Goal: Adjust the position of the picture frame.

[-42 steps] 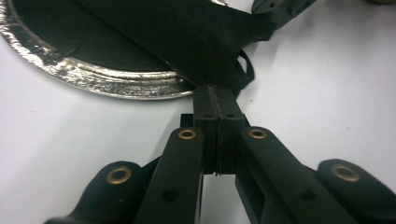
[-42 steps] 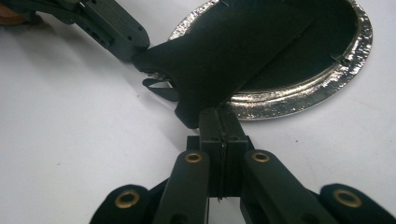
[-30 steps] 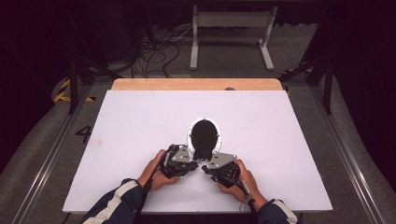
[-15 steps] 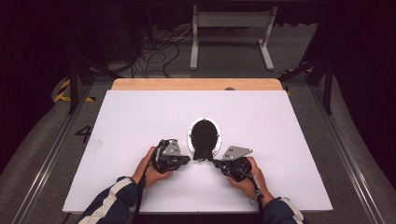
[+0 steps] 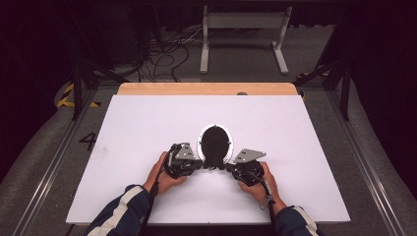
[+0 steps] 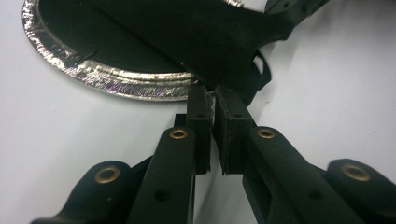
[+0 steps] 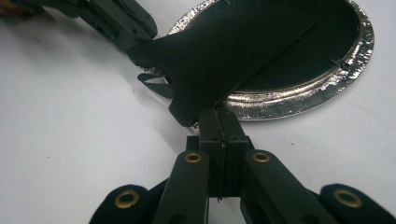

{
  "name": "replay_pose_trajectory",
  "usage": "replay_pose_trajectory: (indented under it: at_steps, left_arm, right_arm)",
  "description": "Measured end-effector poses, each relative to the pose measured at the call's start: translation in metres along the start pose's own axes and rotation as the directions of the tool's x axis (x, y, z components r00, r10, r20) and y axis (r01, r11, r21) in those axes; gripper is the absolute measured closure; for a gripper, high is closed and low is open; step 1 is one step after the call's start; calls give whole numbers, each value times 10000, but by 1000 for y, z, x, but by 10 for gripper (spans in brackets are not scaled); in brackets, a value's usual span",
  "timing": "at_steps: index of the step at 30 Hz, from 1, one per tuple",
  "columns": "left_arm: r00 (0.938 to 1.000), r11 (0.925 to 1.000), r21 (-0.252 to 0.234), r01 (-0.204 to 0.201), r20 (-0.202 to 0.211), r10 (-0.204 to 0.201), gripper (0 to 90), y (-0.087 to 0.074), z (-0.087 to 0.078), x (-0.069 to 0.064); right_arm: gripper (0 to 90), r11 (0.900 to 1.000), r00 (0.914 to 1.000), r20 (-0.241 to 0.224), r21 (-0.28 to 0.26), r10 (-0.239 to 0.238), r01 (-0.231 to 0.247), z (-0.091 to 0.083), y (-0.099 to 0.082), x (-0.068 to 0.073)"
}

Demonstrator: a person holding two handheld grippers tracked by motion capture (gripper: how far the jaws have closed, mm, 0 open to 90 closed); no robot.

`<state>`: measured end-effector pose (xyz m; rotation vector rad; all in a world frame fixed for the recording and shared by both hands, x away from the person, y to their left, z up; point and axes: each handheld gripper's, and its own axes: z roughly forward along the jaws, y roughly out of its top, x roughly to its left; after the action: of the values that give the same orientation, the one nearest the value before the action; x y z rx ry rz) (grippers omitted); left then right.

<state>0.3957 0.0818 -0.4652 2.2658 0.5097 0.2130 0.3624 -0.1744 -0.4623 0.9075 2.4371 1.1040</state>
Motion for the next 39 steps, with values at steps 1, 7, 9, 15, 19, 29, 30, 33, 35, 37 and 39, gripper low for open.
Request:
replay_pose_trajectory:
  at_steps: [1, 7, 9, 15, 19, 29, 30, 33, 35, 37, 39]
  left_arm:
    - [10000, 10000, 0, 59, -26, -59, 848, 0, 0, 0]
    - [10000, 10000, 24, -53, 60, 52, 885, -1, -1, 2]
    - [9993, 9999, 57, 106, 347, -108, 897, -1, -2, 4]
    - [9962, 9999, 44, 137, 860, -140, 900, -3, -5, 7]
    - [9970, 9999, -96, 55, 774, -48, 900, 2, -5, 4]
    - [9953, 9991, -278, 321, 923, -294, 900, 4, 1, 0]
    - [9948, 9988, -314, 376, 959, -344, 900, 5, 2, 0]
    - [9980, 9998, -171, -88, 630, 99, 899, 6, 1, -5]
    - [9979, 9998, -165, 67, 638, -56, 882, 5, 1, -3]
    - [9978, 9996, -211, 163, 650, -149, 866, 4, 1, -1]
    - [9989, 9996, -293, 24, 470, -11, 856, 5, -2, -2]
  right_arm:
    - [900, 10000, 10000, -47, 6, 42, -41, 0, 0, -1]
    - [900, 9997, 9992, -320, -1, -225, 225, 1, 1, -2]
    - [900, 9997, 9986, -465, -9, -234, 234, 2, 1, -2]
    - [900, 9994, 9975, -608, -2, -349, 349, 1, 1, -1]
    - [900, 9991, 9966, -705, 13, -415, 417, 0, 0, -1]
    - [900, 9995, 9972, -682, 35, -300, 303, -4, -3, -8]
    - [900, 9995, 9979, -574, 47, -314, 317, -4, -3, -9]
    - [900, 9999, 9977, -659, 24, -151, 152, -6, -5, -12]
    - [900, 9994, 9983, -476, 42, -341, 344, -5, -4, -9]
    - [900, 9994, 9982, -504, 20, -334, 335, -5, -5, -9]
    - [900, 9994, 9979, -539, 9, -354, 355, -5, -5, -9]
